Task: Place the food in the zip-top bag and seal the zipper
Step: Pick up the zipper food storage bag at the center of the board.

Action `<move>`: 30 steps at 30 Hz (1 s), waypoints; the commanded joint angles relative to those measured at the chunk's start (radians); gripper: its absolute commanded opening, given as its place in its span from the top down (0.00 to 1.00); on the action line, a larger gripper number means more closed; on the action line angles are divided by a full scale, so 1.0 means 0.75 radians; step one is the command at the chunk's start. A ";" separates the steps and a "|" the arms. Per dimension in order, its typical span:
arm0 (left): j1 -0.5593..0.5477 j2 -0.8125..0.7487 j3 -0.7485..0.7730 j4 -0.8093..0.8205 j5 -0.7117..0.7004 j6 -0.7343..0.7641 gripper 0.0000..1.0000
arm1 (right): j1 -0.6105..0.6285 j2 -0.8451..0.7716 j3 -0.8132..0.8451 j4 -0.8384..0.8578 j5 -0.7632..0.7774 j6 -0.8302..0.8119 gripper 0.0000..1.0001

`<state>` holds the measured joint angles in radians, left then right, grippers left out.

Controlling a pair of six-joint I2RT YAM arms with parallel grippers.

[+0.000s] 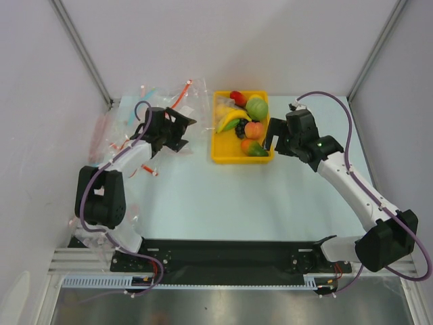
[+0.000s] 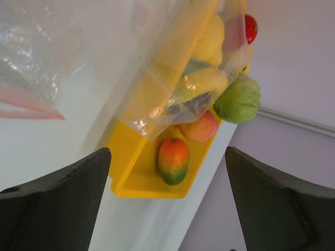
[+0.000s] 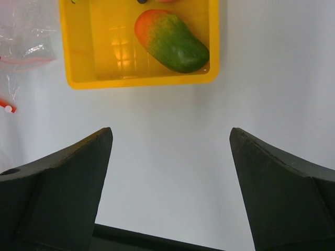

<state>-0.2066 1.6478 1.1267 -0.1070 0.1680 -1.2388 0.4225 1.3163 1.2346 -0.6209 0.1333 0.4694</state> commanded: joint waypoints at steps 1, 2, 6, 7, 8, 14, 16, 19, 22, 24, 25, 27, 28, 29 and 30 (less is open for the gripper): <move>-0.011 0.093 0.142 0.059 -0.064 -0.087 0.04 | 0.011 -0.023 0.062 0.042 0.004 -0.020 0.00; -0.013 0.110 0.158 0.061 -0.077 -0.097 0.04 | 0.009 -0.023 0.066 0.044 0.002 -0.022 0.00; -0.027 0.188 0.212 0.087 -0.161 -0.162 0.04 | 0.009 -0.033 0.080 0.042 0.006 -0.020 0.00; -0.029 0.206 0.246 0.087 -0.179 -0.170 0.04 | 0.009 -0.033 0.078 0.042 0.014 -0.022 0.00; -0.033 0.251 0.269 0.085 -0.191 -0.183 0.04 | 0.007 -0.039 0.076 0.042 0.017 -0.023 0.00; -0.074 0.372 0.439 0.043 -0.312 -0.232 0.07 | 0.007 -0.059 0.076 0.034 0.023 -0.022 0.00; -0.087 0.400 0.510 -0.045 -0.343 -0.234 0.08 | 0.007 -0.066 0.076 0.030 0.027 -0.025 0.00; -0.109 0.403 0.571 -0.174 -0.437 -0.201 0.08 | 0.005 -0.076 0.076 0.030 0.041 -0.031 0.00; -0.121 0.368 0.555 -0.268 -0.523 -0.195 0.07 | 0.005 -0.088 0.068 0.026 0.051 -0.035 0.00; -0.121 0.343 0.525 -0.307 -0.555 -0.238 0.05 | 0.005 -0.094 0.060 0.026 0.049 -0.033 0.00; -0.119 0.315 0.488 -0.338 -0.561 -0.254 0.05 | 0.003 -0.100 0.056 0.026 0.049 -0.033 0.00; -0.119 0.290 0.453 -0.358 -0.545 -0.303 0.05 | 0.001 -0.109 0.039 0.028 0.051 -0.029 0.00; -0.119 0.282 0.421 -0.360 -0.533 -0.314 0.04 | 0.001 -0.113 0.033 0.028 0.047 -0.025 0.00; -0.121 0.268 0.406 -0.360 -0.517 -0.318 0.04 | 0.001 -0.119 0.029 0.028 0.047 -0.023 0.00; -0.121 0.261 0.394 -0.362 -0.502 -0.322 0.03 | 0.001 -0.121 0.021 0.030 0.049 -0.018 0.00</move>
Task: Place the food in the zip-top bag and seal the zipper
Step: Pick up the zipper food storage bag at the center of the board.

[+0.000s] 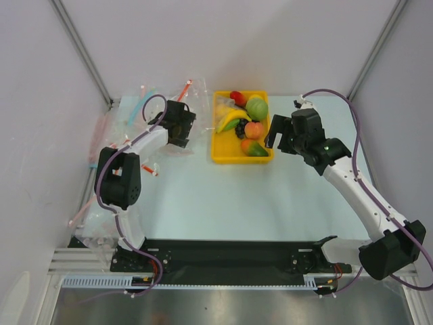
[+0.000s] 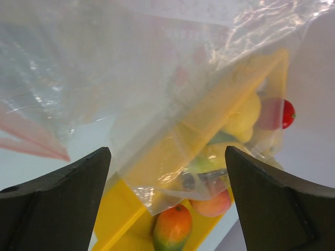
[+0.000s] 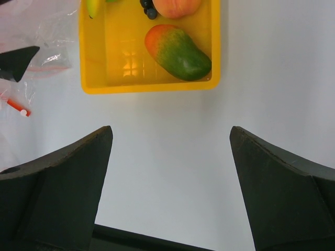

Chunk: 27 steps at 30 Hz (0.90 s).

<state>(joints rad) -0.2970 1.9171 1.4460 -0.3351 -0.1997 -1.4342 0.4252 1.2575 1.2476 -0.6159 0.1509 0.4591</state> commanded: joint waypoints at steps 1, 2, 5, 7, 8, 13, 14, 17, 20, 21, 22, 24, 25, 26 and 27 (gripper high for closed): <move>-0.003 -0.108 -0.050 -0.062 0.004 -0.068 0.03 | -0.004 -0.047 0.001 0.021 0.022 -0.001 0.00; -0.005 -0.108 -0.058 -0.062 0.009 -0.072 0.02 | -0.006 -0.049 -0.001 0.023 0.020 -0.003 0.00; -0.009 -0.106 -0.085 -0.040 0.023 -0.078 0.02 | -0.004 -0.051 -0.007 0.019 0.010 -0.001 0.00; -0.009 -0.083 -0.089 0.009 0.045 -0.080 0.03 | -0.004 -0.051 -0.005 0.021 0.005 -0.001 0.00; -0.009 -0.069 -0.083 0.021 0.064 -0.084 0.03 | -0.004 -0.051 -0.005 0.023 0.005 -0.003 0.00; -0.011 0.054 -0.016 0.103 0.086 -0.082 0.19 | -0.002 -0.047 0.003 0.021 -0.001 -0.015 0.00; -0.013 0.066 -0.018 0.128 0.086 -0.080 0.24 | -0.002 -0.051 0.001 0.023 -0.001 -0.015 0.00; -0.013 0.072 -0.020 0.201 0.099 -0.045 0.63 | 0.002 -0.049 0.001 0.024 0.001 -0.017 0.00; -0.013 0.033 -0.007 0.206 0.097 0.034 0.96 | 0.014 -0.036 0.008 0.021 0.001 -0.021 0.00; -0.013 0.017 -0.009 0.195 0.086 0.047 1.00 | 0.018 -0.032 0.012 0.023 0.001 -0.021 0.00; -0.013 -0.030 -0.022 0.159 0.072 0.067 1.00 | 0.022 -0.016 0.016 0.026 0.001 -0.021 0.00; -0.013 -0.085 -0.062 0.146 0.033 0.104 1.00 | 0.041 0.000 0.036 0.028 -0.003 -0.019 0.00; -0.011 -0.120 -0.079 0.150 0.025 0.151 1.00 | 0.047 0.015 0.046 0.026 -0.005 -0.023 0.00; -0.011 -0.179 -0.099 0.168 0.021 0.182 1.00 | 0.061 0.037 0.057 0.028 -0.005 -0.023 0.00; -0.011 -0.212 -0.126 0.175 0.019 0.212 1.00 | 0.065 0.051 0.077 0.028 -0.007 -0.023 0.00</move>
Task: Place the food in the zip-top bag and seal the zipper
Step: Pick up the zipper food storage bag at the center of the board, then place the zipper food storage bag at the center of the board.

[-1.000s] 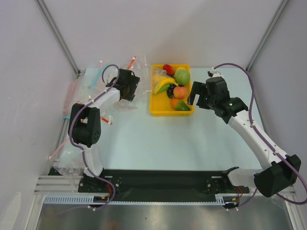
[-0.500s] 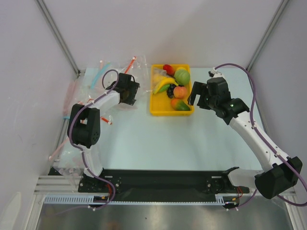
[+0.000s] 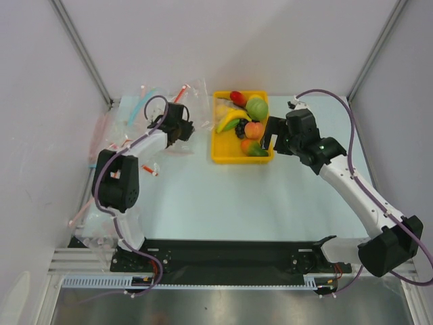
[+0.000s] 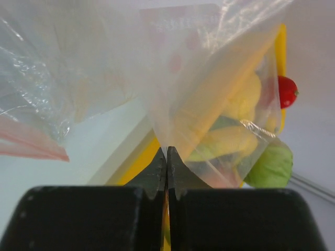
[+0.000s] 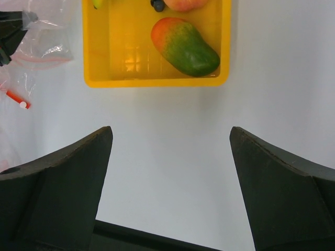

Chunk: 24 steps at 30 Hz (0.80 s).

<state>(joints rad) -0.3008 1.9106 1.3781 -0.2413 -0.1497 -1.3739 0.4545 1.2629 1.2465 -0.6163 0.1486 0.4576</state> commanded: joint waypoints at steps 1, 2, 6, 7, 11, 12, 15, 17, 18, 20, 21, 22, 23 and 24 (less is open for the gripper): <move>-0.006 -0.230 -0.046 0.054 -0.034 0.197 0.99 | 0.034 0.057 0.093 0.028 -0.006 -0.019 0.00; -0.006 -0.254 -0.056 0.058 -0.021 0.232 1.00 | 0.042 0.087 0.105 0.026 -0.010 -0.017 0.00; -0.006 -0.434 -0.131 0.105 0.056 0.412 1.00 | 0.071 0.147 0.164 0.026 -0.043 0.005 0.00; -0.008 -0.475 -0.168 0.105 0.069 0.479 1.00 | 0.071 0.157 0.179 0.028 -0.051 0.014 0.00; -0.016 -0.678 -0.275 0.095 0.079 0.645 1.00 | 0.073 0.188 0.195 0.030 -0.104 0.067 0.00; -0.020 -0.725 -0.295 0.087 0.077 0.676 1.00 | 0.073 0.190 0.195 0.028 -0.118 0.073 0.00; -0.033 -0.892 -0.393 0.050 0.099 0.738 1.00 | 0.075 0.198 0.207 0.026 -0.139 0.083 0.00; -0.049 -1.019 -0.495 0.056 0.128 0.727 1.00 | 0.075 0.196 0.216 0.020 -0.137 0.077 0.00; -0.055 -1.056 -0.534 0.062 0.169 0.717 1.00 | 0.075 0.196 0.226 0.016 -0.129 0.061 0.00; -0.086 -1.166 -0.641 0.064 0.189 0.680 1.00 | 0.073 0.192 0.234 0.004 -0.110 0.049 0.00; -0.098 -1.201 -0.710 0.062 0.234 0.662 1.00 | 0.073 0.192 0.242 0.000 -0.098 0.042 0.00; -0.128 -1.234 -0.745 0.060 0.245 0.621 1.00 | 0.069 0.190 0.244 -0.001 -0.092 0.036 0.00; -0.147 -1.289 -0.776 0.062 0.257 0.597 1.00 | 0.071 0.188 0.244 0.002 -0.092 0.036 0.00; -0.165 -1.314 -0.839 0.064 0.267 0.574 1.00 | 0.071 0.188 0.246 0.004 -0.096 0.034 0.00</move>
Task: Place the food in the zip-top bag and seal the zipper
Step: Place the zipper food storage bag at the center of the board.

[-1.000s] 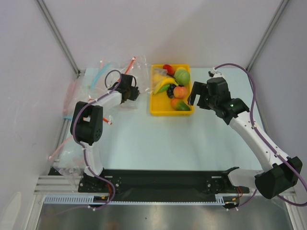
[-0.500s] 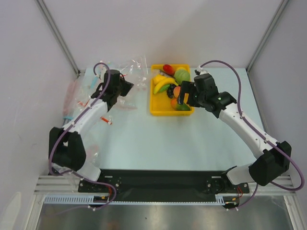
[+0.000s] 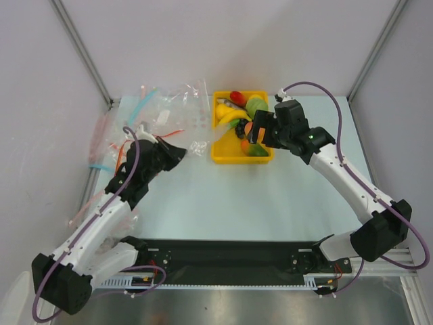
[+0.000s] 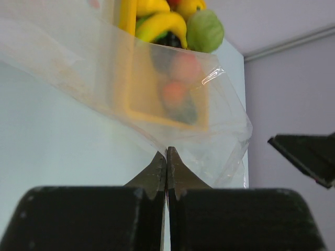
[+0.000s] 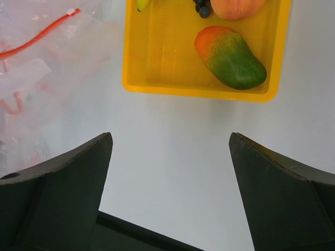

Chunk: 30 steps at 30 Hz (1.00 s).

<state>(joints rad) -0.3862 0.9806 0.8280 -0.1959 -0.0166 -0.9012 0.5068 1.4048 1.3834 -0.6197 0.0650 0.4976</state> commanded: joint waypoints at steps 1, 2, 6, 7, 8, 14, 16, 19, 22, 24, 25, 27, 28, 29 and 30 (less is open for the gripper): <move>-0.098 -0.092 -0.132 0.008 0.102 -0.099 1.00 | 0.001 -0.002 0.062 0.008 0.009 -0.013 0.00; -0.127 -0.111 -0.151 0.004 0.098 -0.113 1.00 | 0.001 -0.002 0.062 0.014 0.005 -0.009 0.00; -0.268 -0.154 -0.173 -0.056 0.065 -0.122 1.00 | 0.001 -0.002 0.049 0.020 -0.019 0.024 0.00; -0.301 -0.158 -0.167 -0.072 0.039 -0.114 1.00 | 0.001 -0.002 0.049 0.022 -0.023 0.030 0.00; -0.307 -0.164 -0.161 -0.086 0.026 -0.105 1.00 | 0.003 -0.002 0.047 0.024 -0.027 0.042 0.00; -0.307 -0.199 -0.086 -0.138 -0.111 -0.022 1.00 | 0.001 -0.008 0.041 0.029 -0.025 0.063 0.00; -0.307 -0.179 -0.032 -0.158 -0.090 0.015 1.00 | -0.001 -0.008 0.041 0.025 -0.023 0.077 0.00; -0.307 -0.121 -0.004 -0.160 0.048 0.028 0.76 | -0.001 -0.002 0.055 0.020 -0.033 0.081 0.00; -0.307 -0.072 0.039 -0.242 0.078 0.054 0.12 | -0.003 -0.002 0.058 0.014 -0.029 0.087 0.00; -0.307 -0.080 0.096 -0.344 0.033 0.107 0.00 | -0.003 -0.008 0.054 0.010 -0.036 0.095 0.00; -0.305 -0.092 0.115 -0.375 -0.039 0.132 0.00 | -0.003 -0.008 0.047 0.004 -0.044 0.101 0.00; -0.293 -0.127 0.174 -0.450 -0.076 0.207 0.00 | -0.001 -0.006 0.039 -0.006 -0.072 0.103 0.00; -0.281 -0.133 0.199 -0.477 -0.074 0.238 0.00 | -0.001 -0.004 0.031 -0.010 -0.081 0.099 0.00; -0.266 -0.140 0.223 -0.544 -0.080 0.259 0.00 | 0.001 -0.002 0.025 -0.006 -0.168 0.081 0.00; -0.250 -0.140 0.268 -0.587 -0.086 0.269 0.00 | 0.001 0.007 0.021 0.000 -0.207 0.069 0.00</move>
<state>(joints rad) -0.6010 0.9131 0.9264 -0.5323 -0.0391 -0.7910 0.5064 1.4048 1.3861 -0.6258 0.0055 0.5575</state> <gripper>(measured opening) 0.996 0.995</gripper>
